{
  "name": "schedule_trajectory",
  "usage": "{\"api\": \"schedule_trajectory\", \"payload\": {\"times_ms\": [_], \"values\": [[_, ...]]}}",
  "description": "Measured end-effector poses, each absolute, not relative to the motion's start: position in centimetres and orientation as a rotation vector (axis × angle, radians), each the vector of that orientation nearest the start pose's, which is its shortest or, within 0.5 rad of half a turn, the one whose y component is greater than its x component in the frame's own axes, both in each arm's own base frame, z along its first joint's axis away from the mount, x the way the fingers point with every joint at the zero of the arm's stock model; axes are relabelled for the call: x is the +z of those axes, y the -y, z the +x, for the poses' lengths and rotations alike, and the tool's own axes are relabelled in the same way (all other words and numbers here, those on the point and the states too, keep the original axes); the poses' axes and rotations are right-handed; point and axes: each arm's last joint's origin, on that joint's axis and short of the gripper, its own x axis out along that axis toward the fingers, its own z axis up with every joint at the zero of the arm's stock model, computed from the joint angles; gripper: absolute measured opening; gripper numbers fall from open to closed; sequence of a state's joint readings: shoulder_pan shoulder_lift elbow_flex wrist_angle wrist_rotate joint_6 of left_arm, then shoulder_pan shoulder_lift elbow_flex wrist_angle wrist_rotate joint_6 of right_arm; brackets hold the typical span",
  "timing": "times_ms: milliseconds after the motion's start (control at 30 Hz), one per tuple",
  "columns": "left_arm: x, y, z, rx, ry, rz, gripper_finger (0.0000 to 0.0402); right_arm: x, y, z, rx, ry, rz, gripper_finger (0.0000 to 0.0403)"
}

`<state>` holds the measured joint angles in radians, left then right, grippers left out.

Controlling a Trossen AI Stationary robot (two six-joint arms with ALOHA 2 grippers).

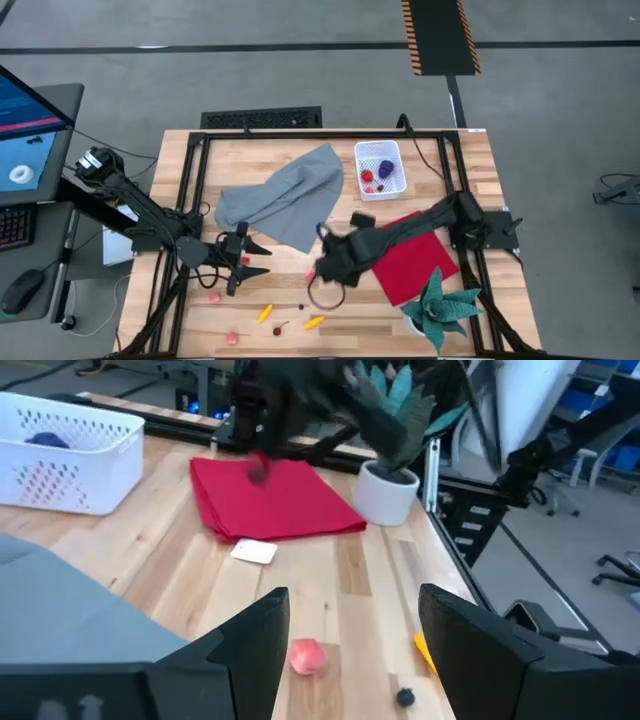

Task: Pick and placing Produce into tupperware
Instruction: Put the red cherry into the white bin

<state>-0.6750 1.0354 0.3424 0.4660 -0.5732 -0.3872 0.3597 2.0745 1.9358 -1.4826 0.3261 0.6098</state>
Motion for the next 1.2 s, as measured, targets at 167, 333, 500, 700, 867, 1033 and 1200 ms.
{"api": "schedule_trajectory", "payload": {"times_ms": [167,333,500,700,867,1033,1200], "values": [[19.7,11.5,16.9,-0.039,-0.205,-0.244,0.0215,31.6,-8.0,35.8,-0.462,-1.334,0.027,0.001],[19.2,11.6,17.1,-0.021,-0.22,-0.229,0.0215,36.0,-2.3,33.6,-0.497,-1.235,0.135,0.001],[19.1,11.6,17.2,-0.013,-0.219,-0.245,0.0215,38.3,3.8,31.3,-0.544,-1.189,0.3,0.001],[19.0,11.6,17.3,-0.014,-0.219,-0.253,0.0215,37.8,10.5,30.0,-0.602,-1.201,0.503,0.001],[19.1,11.7,17.3,-0.016,-0.218,-0.271,0.0215,33.8,15.0,30.3,-0.641,-1.326,0.66,0.001],[19.1,11.8,17.2,-0.022,-0.22,-0.299,0.0215,29.5,17.7,31.0,-0.642,-1.456,0.773,0.0011],[19.0,12.1,16.9,-0.041,-0.226,-0.305,0.0215,26.1,19.2,31.4,-0.633,-1.567,0.875,0.001]]}}
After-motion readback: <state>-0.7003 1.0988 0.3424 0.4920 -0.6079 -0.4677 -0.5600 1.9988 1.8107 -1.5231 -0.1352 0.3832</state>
